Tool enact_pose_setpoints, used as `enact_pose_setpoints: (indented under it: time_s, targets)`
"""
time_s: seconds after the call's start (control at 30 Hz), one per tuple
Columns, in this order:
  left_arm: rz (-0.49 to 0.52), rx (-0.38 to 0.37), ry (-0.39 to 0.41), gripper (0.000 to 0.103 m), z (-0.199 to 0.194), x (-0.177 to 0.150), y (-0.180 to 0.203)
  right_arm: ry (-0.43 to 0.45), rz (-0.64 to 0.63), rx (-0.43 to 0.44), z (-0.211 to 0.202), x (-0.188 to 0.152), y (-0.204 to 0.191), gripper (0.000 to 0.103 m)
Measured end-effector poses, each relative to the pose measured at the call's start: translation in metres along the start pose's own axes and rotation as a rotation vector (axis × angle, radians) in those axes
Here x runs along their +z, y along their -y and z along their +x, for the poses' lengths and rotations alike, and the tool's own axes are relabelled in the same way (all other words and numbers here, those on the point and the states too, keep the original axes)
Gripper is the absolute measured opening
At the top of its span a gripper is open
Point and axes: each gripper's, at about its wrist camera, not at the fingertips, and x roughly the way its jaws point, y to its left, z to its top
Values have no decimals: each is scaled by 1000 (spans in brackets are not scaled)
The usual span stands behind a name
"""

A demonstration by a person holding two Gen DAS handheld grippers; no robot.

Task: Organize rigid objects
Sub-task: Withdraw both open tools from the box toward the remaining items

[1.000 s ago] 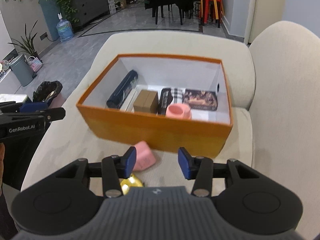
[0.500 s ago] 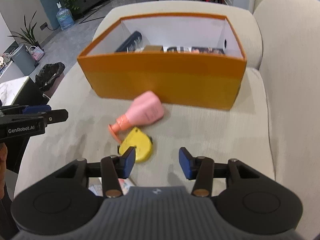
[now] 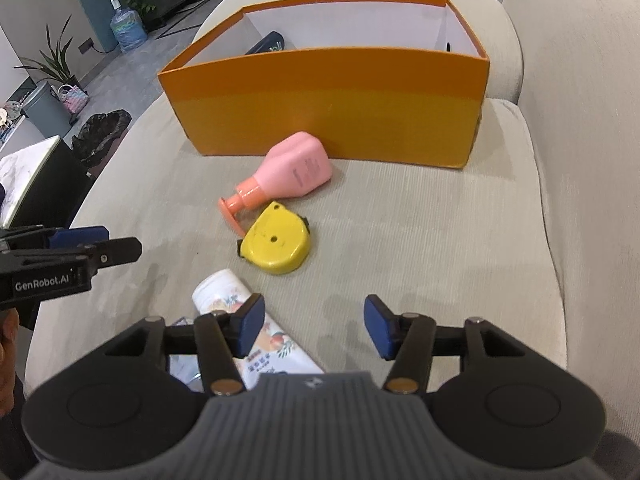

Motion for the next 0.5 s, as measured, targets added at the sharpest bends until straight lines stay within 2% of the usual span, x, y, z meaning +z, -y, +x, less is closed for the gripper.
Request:
enact_pose_setpoints:
  time_s: [0.33,0.5]
  targets:
    - [34,-57,-37,66,-2,-28,16,-30,-40,2,1,-17,-10,59]
    - [50,-130,-22,67,-14,-39,25,-50,-47,5,6,-24,-11,59]
